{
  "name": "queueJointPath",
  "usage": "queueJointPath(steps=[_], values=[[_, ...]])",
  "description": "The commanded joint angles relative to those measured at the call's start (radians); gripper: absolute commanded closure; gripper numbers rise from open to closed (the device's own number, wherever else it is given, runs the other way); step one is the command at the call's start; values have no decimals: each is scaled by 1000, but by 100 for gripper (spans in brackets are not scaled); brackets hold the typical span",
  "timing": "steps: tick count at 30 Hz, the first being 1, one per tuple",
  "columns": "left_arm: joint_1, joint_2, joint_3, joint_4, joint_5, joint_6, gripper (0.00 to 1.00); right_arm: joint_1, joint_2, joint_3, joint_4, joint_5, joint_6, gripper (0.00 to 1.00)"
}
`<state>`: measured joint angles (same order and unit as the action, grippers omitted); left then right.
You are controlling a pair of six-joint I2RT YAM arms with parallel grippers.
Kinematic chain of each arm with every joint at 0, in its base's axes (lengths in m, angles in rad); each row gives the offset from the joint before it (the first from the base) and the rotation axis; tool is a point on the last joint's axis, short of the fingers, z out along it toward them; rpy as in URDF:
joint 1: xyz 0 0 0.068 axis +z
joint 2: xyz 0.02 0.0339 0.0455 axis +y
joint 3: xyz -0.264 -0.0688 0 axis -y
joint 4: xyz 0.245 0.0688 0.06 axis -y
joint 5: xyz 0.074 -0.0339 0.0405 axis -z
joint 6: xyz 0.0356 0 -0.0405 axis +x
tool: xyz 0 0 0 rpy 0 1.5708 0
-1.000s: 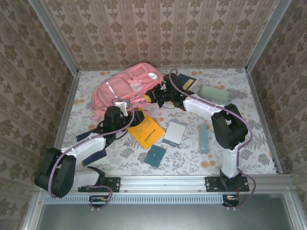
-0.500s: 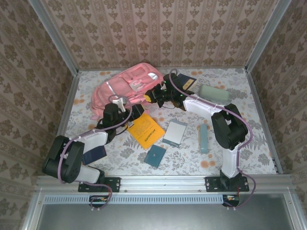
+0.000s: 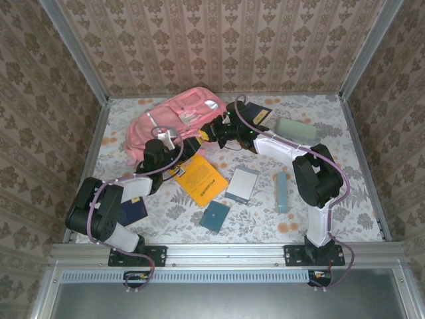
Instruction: Pack books, pencil case, and school supplies into a backpack
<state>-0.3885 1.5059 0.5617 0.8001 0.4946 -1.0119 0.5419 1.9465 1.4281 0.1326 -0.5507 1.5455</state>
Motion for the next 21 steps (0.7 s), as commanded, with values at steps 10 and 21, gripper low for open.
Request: queueJointPath(steps=[10, 21], values=[[31, -35, 21, 113, 48, -15, 38, 7, 11, 50, 68, -77, 24, 96], [35, -122, 7, 8, 53, 44, 44, -3, 17, 53, 29, -69, -7, 96]])
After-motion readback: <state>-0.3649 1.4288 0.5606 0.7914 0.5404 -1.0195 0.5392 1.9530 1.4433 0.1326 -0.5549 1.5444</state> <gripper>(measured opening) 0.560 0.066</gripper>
